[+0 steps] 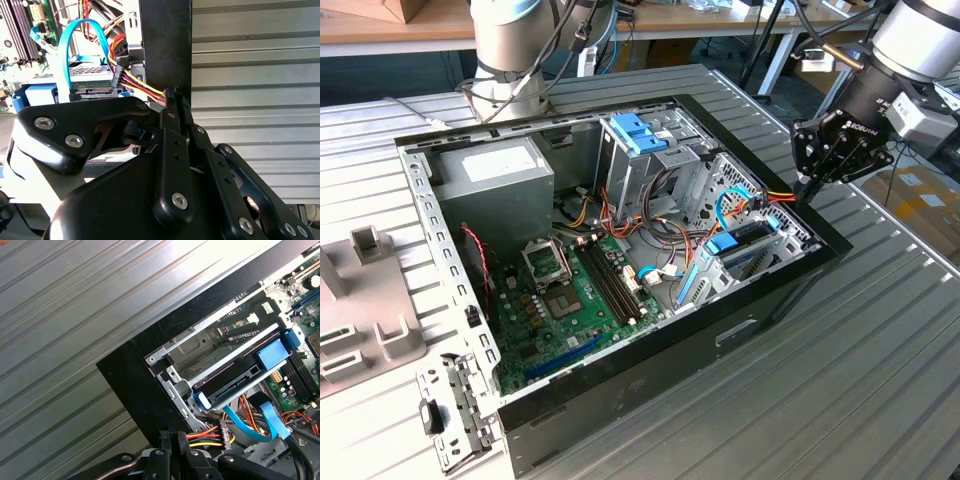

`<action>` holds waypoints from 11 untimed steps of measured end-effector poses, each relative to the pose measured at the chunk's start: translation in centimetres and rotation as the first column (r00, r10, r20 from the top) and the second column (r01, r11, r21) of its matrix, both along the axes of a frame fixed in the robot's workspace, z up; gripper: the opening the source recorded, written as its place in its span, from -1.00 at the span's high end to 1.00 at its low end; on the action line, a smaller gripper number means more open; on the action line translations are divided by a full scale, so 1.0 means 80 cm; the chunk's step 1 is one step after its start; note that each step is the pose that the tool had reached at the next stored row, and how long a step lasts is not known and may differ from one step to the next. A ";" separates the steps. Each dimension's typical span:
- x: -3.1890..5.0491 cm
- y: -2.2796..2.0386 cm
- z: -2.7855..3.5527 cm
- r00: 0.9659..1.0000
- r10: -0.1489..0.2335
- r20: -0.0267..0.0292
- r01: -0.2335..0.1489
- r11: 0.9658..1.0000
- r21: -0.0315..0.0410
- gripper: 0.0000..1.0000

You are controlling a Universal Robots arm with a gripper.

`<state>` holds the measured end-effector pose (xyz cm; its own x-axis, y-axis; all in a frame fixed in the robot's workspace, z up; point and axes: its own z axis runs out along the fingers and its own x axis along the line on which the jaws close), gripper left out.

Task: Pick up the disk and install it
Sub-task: 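Insert the first disk wire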

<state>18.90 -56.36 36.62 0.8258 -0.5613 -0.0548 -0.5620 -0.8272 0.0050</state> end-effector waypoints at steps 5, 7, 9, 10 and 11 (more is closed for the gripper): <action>0.000 -0.0001 0.0023 1.000 0.000 0.000 0.000 1.000 0.005 0.66; 0.000 0.0000 0.0054 1.000 0.000 0.000 0.000 1.000 0.014 0.66; 0.000 0.0000 0.0059 1.000 0.000 0.000 0.000 1.000 0.020 0.66; -0.001 0.0000 0.0059 1.000 0.000 0.000 0.000 1.000 0.026 0.66; -0.001 0.0000 0.0060 1.000 0.000 0.000 0.000 1.000 0.031 0.66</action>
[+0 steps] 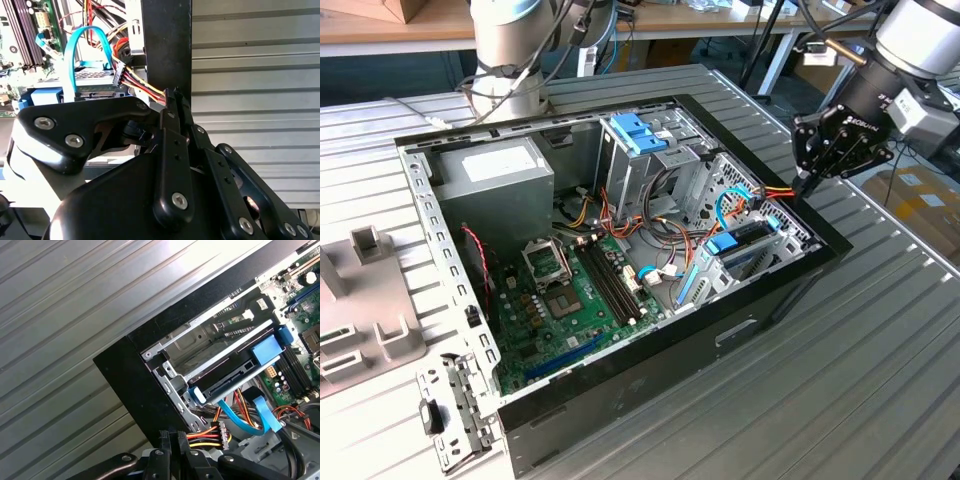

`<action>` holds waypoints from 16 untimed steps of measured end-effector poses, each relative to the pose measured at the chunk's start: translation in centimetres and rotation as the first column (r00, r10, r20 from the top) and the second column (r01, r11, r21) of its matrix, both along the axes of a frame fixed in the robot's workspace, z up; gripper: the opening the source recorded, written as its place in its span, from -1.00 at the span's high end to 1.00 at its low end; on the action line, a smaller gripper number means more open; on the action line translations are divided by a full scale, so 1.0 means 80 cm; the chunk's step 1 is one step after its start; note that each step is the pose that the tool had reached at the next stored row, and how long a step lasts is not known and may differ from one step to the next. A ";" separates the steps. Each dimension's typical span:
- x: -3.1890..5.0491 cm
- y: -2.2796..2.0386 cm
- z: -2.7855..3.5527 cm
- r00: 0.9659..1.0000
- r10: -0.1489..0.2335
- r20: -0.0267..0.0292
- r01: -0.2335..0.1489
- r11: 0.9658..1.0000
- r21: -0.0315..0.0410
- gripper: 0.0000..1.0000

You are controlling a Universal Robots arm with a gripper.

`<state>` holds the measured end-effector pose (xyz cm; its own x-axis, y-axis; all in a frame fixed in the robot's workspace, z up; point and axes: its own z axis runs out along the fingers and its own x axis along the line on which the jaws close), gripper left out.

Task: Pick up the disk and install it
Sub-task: 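Insert the first disk wire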

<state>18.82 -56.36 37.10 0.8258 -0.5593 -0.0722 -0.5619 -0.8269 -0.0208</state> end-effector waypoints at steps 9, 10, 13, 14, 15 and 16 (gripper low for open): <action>-0.003 -0.0001 -0.0001 1.000 0.000 0.000 0.000 1.000 0.005 0.66; -0.006 -0.0002 -0.0001 1.000 0.000 0.000 0.000 1.000 0.005 0.66; -0.012 -0.0003 -0.0001 1.000 0.000 0.000 0.000 1.000 0.005 0.66; -0.013 -0.0003 -0.0001 1.000 0.000 0.000 0.000 1.000 0.005 0.66; -0.015 -0.0003 0.0000 1.000 0.000 0.000 0.000 1.000 0.004 0.66; -0.016 -0.0003 -0.0001 1.000 0.000 0.000 0.000 1.000 0.005 0.66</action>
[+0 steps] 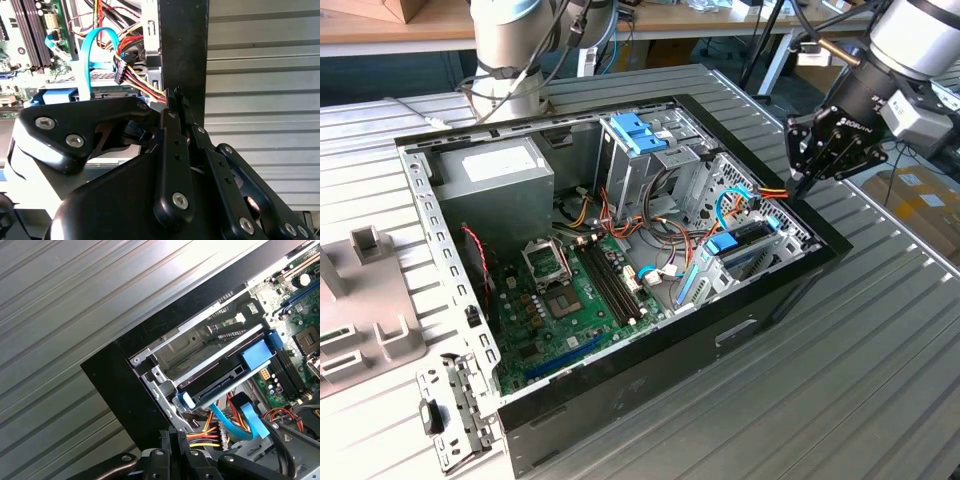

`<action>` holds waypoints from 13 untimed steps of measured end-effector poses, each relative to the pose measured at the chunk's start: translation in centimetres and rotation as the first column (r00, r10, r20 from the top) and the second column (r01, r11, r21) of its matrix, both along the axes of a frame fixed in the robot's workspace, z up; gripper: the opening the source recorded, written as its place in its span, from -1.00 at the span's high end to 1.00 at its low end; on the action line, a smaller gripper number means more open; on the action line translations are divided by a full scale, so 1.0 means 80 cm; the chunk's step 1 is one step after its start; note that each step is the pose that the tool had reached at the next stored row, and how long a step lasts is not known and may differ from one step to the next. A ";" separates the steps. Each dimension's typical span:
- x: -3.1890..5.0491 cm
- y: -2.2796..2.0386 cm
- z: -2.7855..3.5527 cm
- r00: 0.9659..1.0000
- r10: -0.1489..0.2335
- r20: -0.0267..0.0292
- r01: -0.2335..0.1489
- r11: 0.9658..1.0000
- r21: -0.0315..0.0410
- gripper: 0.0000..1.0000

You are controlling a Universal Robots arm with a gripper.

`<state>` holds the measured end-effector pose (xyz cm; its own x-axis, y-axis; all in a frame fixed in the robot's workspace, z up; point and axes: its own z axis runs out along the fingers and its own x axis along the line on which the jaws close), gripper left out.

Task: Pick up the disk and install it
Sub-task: 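Insert the first disk wire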

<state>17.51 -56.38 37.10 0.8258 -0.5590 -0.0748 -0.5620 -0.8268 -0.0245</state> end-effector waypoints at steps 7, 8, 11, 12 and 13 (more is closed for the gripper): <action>-0.011 0.0000 0.0000 1.000 0.000 0.000 0.000 1.000 0.000 0.66; -0.015 0.0000 -0.0001 1.000 0.000 0.000 0.000 1.000 0.000 0.66; -0.022 0.0000 -0.0001 1.000 0.000 0.000 0.000 1.000 0.000 0.66; -0.023 0.0000 -0.0001 1.000 0.000 0.000 0.000 1.000 0.000 0.66; -0.026 0.0000 -0.0002 1.000 0.000 0.000 0.000 1.000 0.000 0.66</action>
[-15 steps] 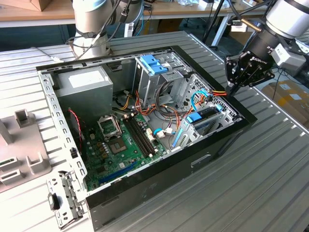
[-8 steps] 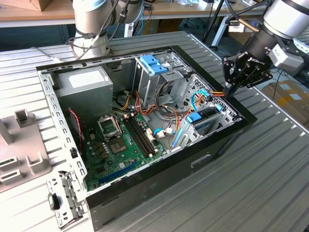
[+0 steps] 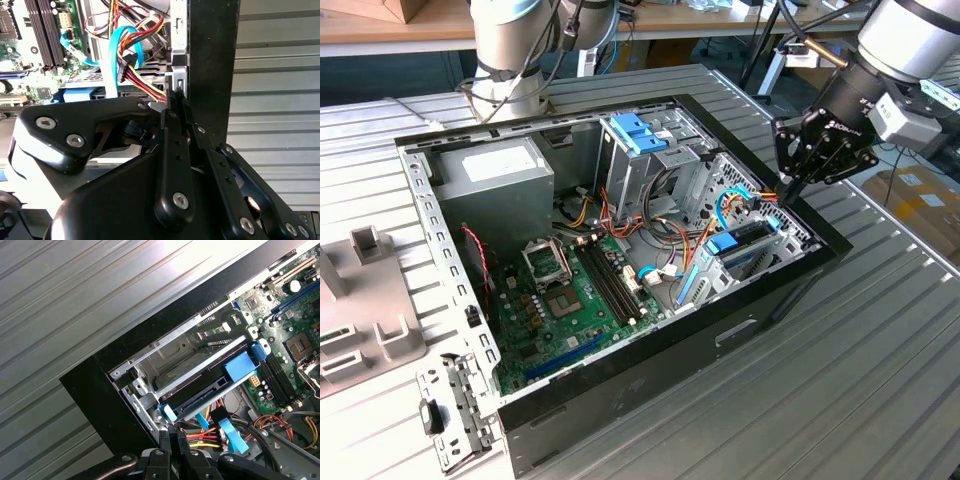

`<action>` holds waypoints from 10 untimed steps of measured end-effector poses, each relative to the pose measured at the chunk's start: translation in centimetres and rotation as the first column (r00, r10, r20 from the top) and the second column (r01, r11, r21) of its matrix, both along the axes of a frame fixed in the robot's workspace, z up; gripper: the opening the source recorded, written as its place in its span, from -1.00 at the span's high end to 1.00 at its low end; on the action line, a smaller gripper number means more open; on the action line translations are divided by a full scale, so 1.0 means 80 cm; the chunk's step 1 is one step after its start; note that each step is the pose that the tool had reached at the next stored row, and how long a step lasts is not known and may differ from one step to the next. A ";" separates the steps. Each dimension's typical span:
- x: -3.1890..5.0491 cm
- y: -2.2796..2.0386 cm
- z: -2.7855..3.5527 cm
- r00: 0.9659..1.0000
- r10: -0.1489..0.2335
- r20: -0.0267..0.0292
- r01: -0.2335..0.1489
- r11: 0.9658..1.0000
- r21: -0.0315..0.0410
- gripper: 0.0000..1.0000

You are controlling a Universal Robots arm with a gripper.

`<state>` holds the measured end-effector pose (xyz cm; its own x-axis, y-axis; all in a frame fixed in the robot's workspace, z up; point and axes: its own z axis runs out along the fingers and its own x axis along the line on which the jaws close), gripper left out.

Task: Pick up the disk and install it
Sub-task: 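Insert the first disk wire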

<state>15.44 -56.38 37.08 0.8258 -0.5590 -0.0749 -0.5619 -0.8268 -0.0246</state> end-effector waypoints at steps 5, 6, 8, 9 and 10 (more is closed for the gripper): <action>-0.009 0.0000 -0.0002 1.000 0.000 0.000 0.000 1.000 0.000 0.66; -0.011 0.0000 -0.0003 1.000 0.000 0.000 0.000 1.000 0.000 0.66; -0.013 0.0000 -0.0003 1.000 0.000 0.000 0.000 1.000 0.000 0.66; -0.015 0.0000 -0.0003 1.000 0.000 0.000 0.000 1.000 0.000 0.66; -0.017 0.0000 -0.0004 1.000 0.000 0.000 0.000 1.000 0.000 0.66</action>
